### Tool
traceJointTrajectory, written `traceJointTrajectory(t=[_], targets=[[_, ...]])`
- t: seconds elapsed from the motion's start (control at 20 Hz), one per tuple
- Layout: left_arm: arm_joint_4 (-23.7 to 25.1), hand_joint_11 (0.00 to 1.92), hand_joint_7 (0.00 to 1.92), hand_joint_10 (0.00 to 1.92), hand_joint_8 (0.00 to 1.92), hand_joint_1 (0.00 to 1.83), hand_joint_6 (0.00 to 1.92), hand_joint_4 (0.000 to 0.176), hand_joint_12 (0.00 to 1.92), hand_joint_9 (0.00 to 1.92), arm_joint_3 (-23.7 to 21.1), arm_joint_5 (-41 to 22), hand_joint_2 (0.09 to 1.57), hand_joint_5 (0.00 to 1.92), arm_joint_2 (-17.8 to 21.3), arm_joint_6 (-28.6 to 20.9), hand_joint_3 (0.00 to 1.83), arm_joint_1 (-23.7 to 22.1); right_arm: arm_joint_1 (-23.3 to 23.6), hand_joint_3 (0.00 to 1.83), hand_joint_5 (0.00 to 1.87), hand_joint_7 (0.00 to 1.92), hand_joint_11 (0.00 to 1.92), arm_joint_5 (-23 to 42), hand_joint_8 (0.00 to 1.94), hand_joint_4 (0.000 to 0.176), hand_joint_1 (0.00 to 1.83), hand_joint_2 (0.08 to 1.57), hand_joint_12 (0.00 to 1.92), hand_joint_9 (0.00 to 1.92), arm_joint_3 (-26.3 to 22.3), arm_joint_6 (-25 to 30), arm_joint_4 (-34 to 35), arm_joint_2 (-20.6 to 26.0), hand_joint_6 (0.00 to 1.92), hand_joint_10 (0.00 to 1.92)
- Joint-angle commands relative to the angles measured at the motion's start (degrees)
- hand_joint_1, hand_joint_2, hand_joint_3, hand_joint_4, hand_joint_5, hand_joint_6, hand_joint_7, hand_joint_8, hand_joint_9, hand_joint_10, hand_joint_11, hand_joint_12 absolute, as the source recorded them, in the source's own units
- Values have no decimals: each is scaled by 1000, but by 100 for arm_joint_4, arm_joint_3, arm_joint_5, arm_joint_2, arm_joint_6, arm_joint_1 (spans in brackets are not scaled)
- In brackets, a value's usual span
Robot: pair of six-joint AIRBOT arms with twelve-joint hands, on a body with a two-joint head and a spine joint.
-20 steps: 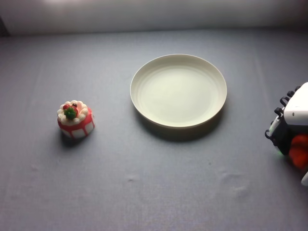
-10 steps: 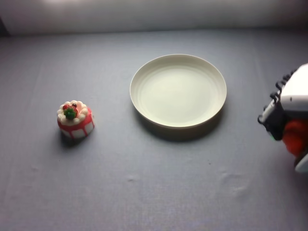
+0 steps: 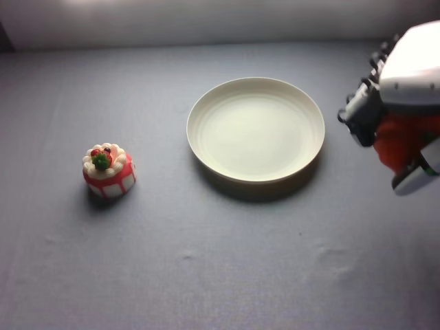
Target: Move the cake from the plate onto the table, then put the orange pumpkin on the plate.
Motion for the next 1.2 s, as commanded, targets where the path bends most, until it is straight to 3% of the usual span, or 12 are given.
traceJointTrajectory(t=[0.0,0.05,0.25,0.55,0.75,1.0,1.15], targets=[[-285,612,640,1350,1085,1078,714,14,1499,604,50,-662,891,767,2,-24,2,-10,182,0,984,1240,1483,38,1941,0,1539,1084,1921,1396,25,-40,148,14,1921,1921],[-282,596,621,1384,1119,1071,732,5,1530,587,51,-659,896,756,2,-24,2,-10,315,0,950,1228,1462,38,1941,0,1584,1033,1921,1387,25,-80,149,-2,1921,1921],[-270,637,574,1496,1189,1095,796,0,1647,574,58,-665,906,703,-3,-24,0,-10,590,11,991,1218,1423,16,1941,0,1519,1096,1921,1357,164,-123,170,-172,1921,1921],[-228,587,548,1432,1154,1158,813,0,1560,545,67,-662,898,693,-10,-24,0,-10,640,0,966,1167,1350,-60,1941,0,1535,1078,1921,1272,467,-126,168,-496,1921,1921],[-191,590,559,1456,1149,1153,796,0,1607,557,81,-655,894,689,-11,-24,0,-11,553,11,1051,1181,1344,-77,1941,0,1549,1116,1921,1268,750,-133,163,-891,1921,1921],[-134,561,524,1491,1203,1155,804,0,1631,529,139,-631,901,649,-31,-24,1,-13,527,0,947,1121,1331,-58,1941,0,1558,1093,1921,1235,1257,-159,-35,-1615,1921,1921],[-119,560,508,1496,1206,1128,779,0,1656,523,211,-632,905,650,-73,-24,0,-19,545,2,901,1098,1323,-59,1941,0,1433,1125,1921,1201,1476,-222,-34,-1942,1921,1921]])
